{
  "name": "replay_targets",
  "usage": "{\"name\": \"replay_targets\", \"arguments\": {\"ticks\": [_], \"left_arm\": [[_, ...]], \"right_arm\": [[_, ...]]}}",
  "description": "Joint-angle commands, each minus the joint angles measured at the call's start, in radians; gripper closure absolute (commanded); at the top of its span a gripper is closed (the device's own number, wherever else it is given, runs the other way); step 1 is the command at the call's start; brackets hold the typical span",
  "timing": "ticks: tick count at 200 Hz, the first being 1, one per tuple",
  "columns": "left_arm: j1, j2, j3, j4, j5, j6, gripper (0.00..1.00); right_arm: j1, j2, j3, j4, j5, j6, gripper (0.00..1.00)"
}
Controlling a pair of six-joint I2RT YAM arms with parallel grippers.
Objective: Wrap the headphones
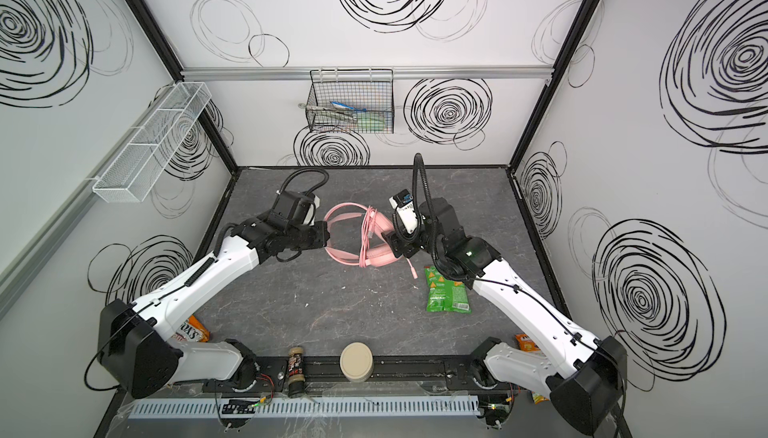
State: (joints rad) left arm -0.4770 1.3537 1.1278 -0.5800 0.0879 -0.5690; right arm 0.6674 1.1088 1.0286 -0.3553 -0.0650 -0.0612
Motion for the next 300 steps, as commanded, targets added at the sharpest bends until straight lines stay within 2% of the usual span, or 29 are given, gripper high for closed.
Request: {"name": "replay_targets", "arguments": {"ticks": [1,69,74,122,172,230,252,300], "left_arm": [[0.021,-0.003,-0.015,0.144,0.039,-0.034,1.0],[0.103,0.095,-0.074,0.309,0.06,-0.05,1.0],[0.114,0.106,-0.078,0.326,0.069,-0.051,1.0],[0.169,0.221,-0.086,0.475,0.138,-0.075,1.0],[0.211,0.321,-0.051,0.556,0.183,-0.107,1.0],[0.287,0.434,0.045,0.517,0.239,-0.029,1.0],[0.298,0.461,0.085,0.47,0.237,0.012,1.0],[0.302,0.515,0.123,0.475,0.254,0.012,1.0]], "right_arm": [[-0.018,-0.034,0.023,-0.02,0.036,-0.008,0.14],[-0.14,-0.062,0.087,-0.046,0.03,0.003,0.05],[-0.141,-0.063,0.092,-0.047,0.036,0.003,0.01],[-0.162,-0.066,0.118,-0.051,0.077,0.026,0.03],[-0.184,-0.037,0.158,-0.058,0.127,0.05,0.03],[-0.183,-0.026,0.163,-0.041,0.161,0.083,0.03],[-0.185,-0.026,0.166,-0.034,0.179,0.072,0.03],[-0.192,-0.008,0.173,-0.021,0.186,0.073,0.03]]}}
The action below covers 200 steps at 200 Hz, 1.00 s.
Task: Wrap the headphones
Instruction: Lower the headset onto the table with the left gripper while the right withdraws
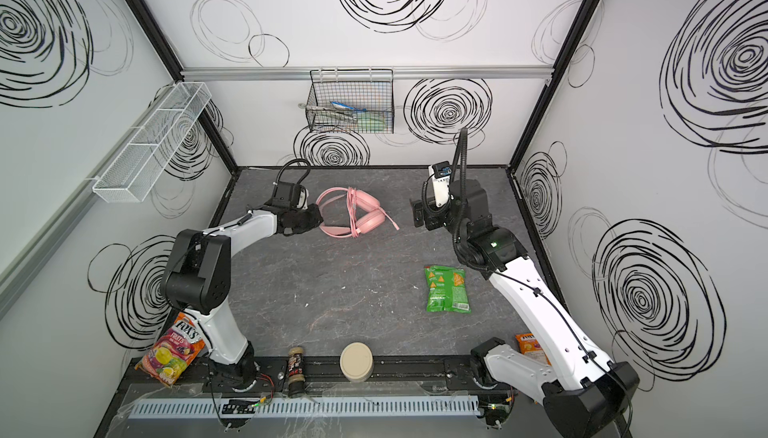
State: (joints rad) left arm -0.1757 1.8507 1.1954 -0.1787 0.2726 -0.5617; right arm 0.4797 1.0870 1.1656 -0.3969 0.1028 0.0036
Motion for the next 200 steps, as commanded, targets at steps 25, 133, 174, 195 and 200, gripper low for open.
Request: {"name": "replay_targets", "arguments": {"ticks": [25,133,174,195,200], "left_arm": [[-0.001,0.05,0.066,0.072,0.075,0.0,1.0],[-0.008,0.103,0.072,0.082,0.08,0.005,0.87],[-0.011,0.138,0.082,0.08,0.069,0.004,0.87],[-0.011,0.154,0.082,0.076,0.054,0.005,0.87],[-0.011,0.158,0.082,0.075,0.051,0.005,0.87]], "right_arm": [[-0.005,0.02,0.041,0.026,0.022,0.012,0.03],[-0.007,0.022,0.031,0.051,0.038,0.014,0.03],[-0.006,0.022,0.032,0.049,0.04,0.016,0.03],[-0.007,0.019,0.032,0.05,0.041,0.016,0.03],[-0.006,0.017,0.033,0.051,0.041,0.016,0.03]]}}
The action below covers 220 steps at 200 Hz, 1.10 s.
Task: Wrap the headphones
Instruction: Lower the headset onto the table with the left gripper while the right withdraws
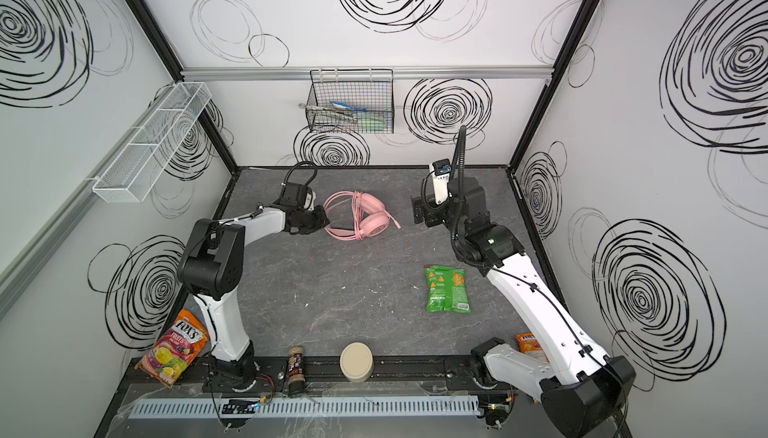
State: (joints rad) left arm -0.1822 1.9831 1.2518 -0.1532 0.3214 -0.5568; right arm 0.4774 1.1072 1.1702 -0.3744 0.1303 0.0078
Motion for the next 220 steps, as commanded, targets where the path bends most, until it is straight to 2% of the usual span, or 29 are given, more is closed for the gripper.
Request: {"name": "replay_targets", "arguments": {"ticks": [1,33,77,136,185,207,220], "left_arm": [[-0.005,0.026,0.026,0.049,0.001,0.0,0.87],[-0.005,0.038,0.028,0.032,-0.024,0.005,0.86],[-0.007,0.043,0.031,0.026,-0.034,0.003,0.71],[-0.007,0.037,0.032,0.014,-0.046,-0.002,0.65],[0.023,-0.037,-0.028,0.027,-0.03,-0.006,0.33],[0.037,-0.092,-0.049,0.023,-0.012,0.026,0.22],[0.042,-0.123,-0.06,0.0,-0.022,0.048,0.13]], "right_arm": [[-0.004,-0.004,0.028,0.029,0.014,0.012,0.03],[-0.003,-0.007,0.023,0.029,0.012,0.012,0.03],[-0.008,-0.018,0.013,0.035,0.015,0.011,0.03],[-0.017,-0.028,0.013,0.045,0.019,0.007,0.03],[-0.024,-0.035,0.004,0.082,0.022,0.007,0.03],[-0.029,-0.041,-0.008,0.108,0.037,0.023,0.03],[-0.037,-0.049,-0.022,0.132,0.038,0.034,0.03]]}}
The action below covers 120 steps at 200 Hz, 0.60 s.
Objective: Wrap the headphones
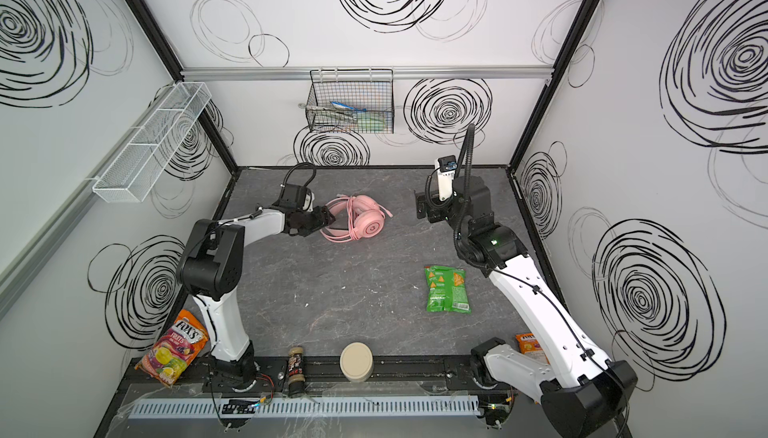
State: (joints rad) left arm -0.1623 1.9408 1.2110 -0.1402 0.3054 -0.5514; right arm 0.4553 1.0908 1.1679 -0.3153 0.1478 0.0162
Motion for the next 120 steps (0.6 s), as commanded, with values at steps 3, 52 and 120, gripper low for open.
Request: {"name": "replay_targets", "arguments": {"ticks": [3,52,120], "left_arm": [[0.025,-0.089,-0.023,-0.014,-0.008,0.046,0.1],[0.07,-0.21,-0.12,0.022,0.018,0.064,0.02],[-0.036,-0.569,-0.231,-0.026,-0.264,0.225,0.04]], "right_arm": [[-0.019,-0.036,-0.023,0.079,0.022,0.029,0.03],[-0.091,-0.067,-0.089,0.153,0.034,0.127,0.03],[-0.413,-0.184,-0.509,0.373,0.148,0.377,0.03]]}}
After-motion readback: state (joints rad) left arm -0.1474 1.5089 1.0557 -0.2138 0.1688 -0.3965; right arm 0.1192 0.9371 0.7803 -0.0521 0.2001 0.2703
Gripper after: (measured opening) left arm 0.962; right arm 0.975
